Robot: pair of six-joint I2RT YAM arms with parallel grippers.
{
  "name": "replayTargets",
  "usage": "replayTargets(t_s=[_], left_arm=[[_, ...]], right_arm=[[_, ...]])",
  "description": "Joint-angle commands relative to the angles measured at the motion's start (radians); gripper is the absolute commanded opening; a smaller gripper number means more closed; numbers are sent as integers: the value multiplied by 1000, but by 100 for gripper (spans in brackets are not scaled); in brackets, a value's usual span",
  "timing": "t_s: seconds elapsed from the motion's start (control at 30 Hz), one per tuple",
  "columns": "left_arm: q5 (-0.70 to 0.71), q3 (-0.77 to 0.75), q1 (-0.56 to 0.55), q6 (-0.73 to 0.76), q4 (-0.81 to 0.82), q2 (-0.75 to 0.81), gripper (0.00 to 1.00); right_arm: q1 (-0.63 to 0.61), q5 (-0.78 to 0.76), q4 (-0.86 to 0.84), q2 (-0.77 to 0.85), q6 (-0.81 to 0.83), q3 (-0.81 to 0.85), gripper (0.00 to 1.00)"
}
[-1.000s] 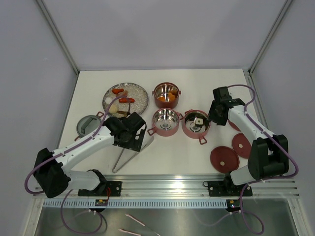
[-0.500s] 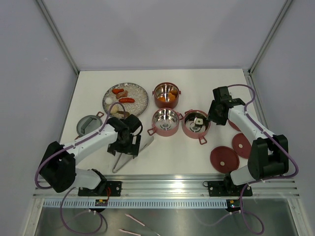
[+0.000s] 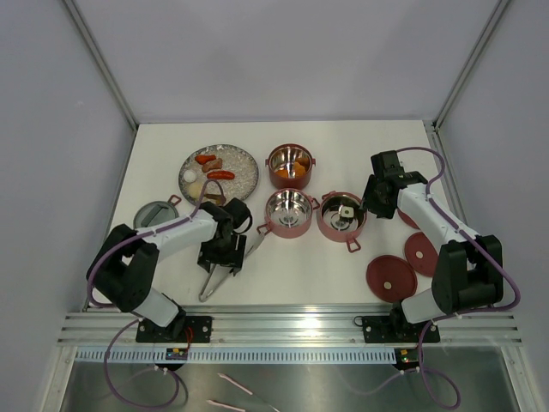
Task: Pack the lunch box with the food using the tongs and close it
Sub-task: Pick up the clamp at the center of the board.
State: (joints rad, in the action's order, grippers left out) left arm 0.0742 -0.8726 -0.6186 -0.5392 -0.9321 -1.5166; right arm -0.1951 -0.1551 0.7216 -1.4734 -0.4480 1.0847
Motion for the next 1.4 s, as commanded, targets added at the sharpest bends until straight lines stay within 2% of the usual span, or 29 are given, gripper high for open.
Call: replayTargets(t_s=[0.0, 0.07, 0.17, 0.47, 0.7, 0.87, 0.93, 1.03, 1.07, 1.2, 1.37], left_arm=[[-21, 9, 3, 21, 50, -20, 74], [-8, 1, 3, 19, 44, -22, 65], [7, -5, 3, 19, 38, 18, 61], [33, -34, 3, 53, 58, 32, 64], [38, -69, 2, 7, 47, 16, 60], [75, -74, 14, -21, -19, 50, 59], [78, -63, 28, -51, -14, 64, 63], [56, -33, 31, -93, 44, 61, 73], [41, -22, 31, -97, 62, 58, 82], [24, 18, 14, -128, 115, 61, 99], [116, 70, -18, -185, 144, 116, 99]], right_arm=[[3, 9, -19, 19, 15, 27, 53], [5, 9, -19, 19, 17, 24, 53], [5, 9, -19, 24, 17, 24, 53], [5, 28, -25, 5, 14, 34, 53], [5, 15, -17, 13, 19, 27, 53], [5, 15, -17, 12, 15, 21, 53], [5, 19, -22, 10, 11, 21, 53], [5, 29, -28, 7, 6, 21, 53], [5, 32, -28, 5, 6, 21, 53], [5, 29, -24, 8, 12, 24, 53], [5, 23, -25, 9, 15, 20, 53]])
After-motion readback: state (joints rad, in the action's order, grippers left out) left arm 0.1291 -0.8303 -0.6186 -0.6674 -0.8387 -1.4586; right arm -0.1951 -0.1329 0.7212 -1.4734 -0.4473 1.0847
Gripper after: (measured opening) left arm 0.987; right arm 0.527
